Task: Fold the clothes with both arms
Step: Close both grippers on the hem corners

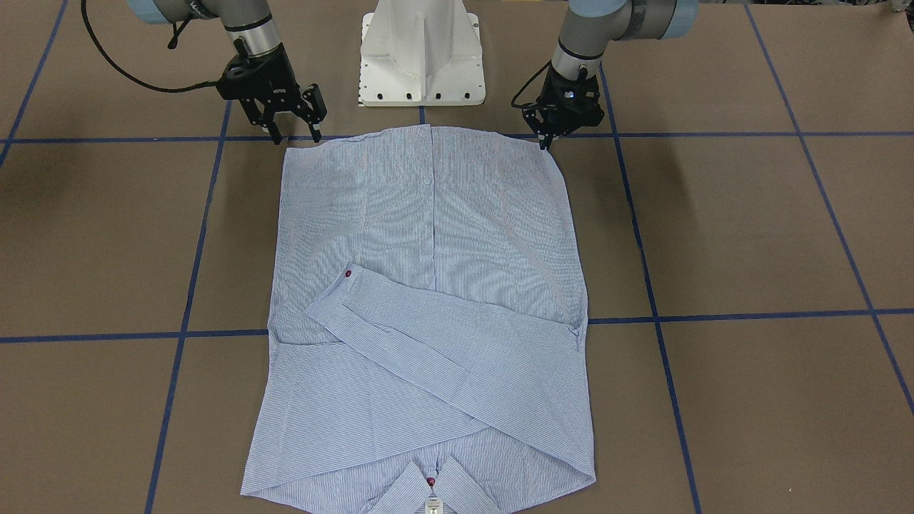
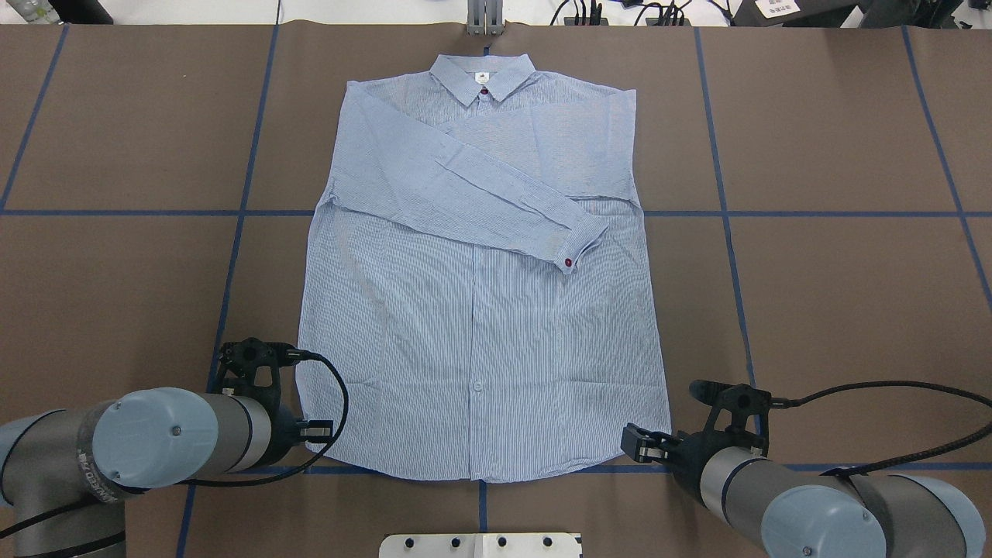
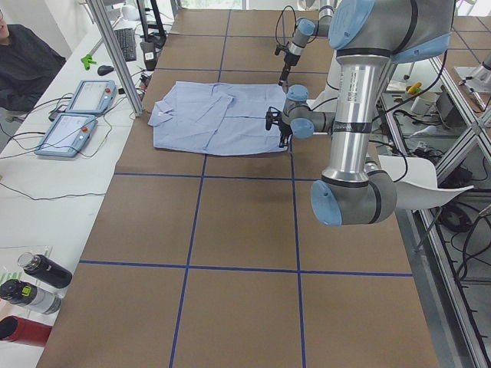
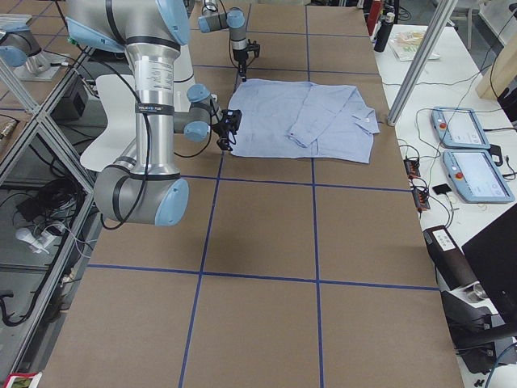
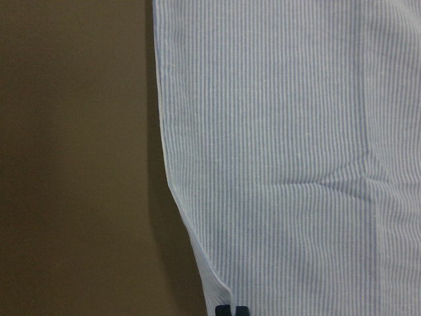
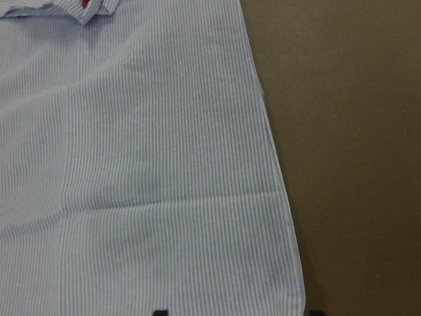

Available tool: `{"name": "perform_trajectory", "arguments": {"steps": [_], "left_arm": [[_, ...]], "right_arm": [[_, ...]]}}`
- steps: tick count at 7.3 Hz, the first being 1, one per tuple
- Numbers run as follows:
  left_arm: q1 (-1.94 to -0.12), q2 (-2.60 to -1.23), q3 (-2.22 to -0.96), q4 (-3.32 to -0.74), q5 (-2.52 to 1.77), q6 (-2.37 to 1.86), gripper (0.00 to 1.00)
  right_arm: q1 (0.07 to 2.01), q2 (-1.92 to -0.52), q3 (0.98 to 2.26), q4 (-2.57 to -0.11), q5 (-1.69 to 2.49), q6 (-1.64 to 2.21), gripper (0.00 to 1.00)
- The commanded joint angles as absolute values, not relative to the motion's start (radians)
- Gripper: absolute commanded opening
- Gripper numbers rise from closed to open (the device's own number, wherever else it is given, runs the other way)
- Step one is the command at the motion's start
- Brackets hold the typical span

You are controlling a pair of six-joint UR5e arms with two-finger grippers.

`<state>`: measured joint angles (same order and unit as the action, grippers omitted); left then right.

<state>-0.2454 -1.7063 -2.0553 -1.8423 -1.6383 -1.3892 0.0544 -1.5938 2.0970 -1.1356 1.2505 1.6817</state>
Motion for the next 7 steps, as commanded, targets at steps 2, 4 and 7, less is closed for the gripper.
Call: {"name": "perform_trajectory", "arguments": {"steps": [2, 4, 7], "left_arm": [[-0.247, -1.706, -2.069, -1.838, -1.637, -1.390, 0.00], [-0.247, -1.706, -2.085, -1.836, -1.637, -1.391, 0.00], [-0.249, -1.703, -2.089, -1.835, -1.637, -1.391, 0.00]], "right_arm": [[0.026, -1.624, 2.086, -1.132, 1.206, 1.690, 0.57], [0.020, -1.629, 2.069, -1.132, 1.198, 1.690, 0.57], [0.011, -1.612, 2.063, -1.132, 1.195, 1.692, 0.16]]}}
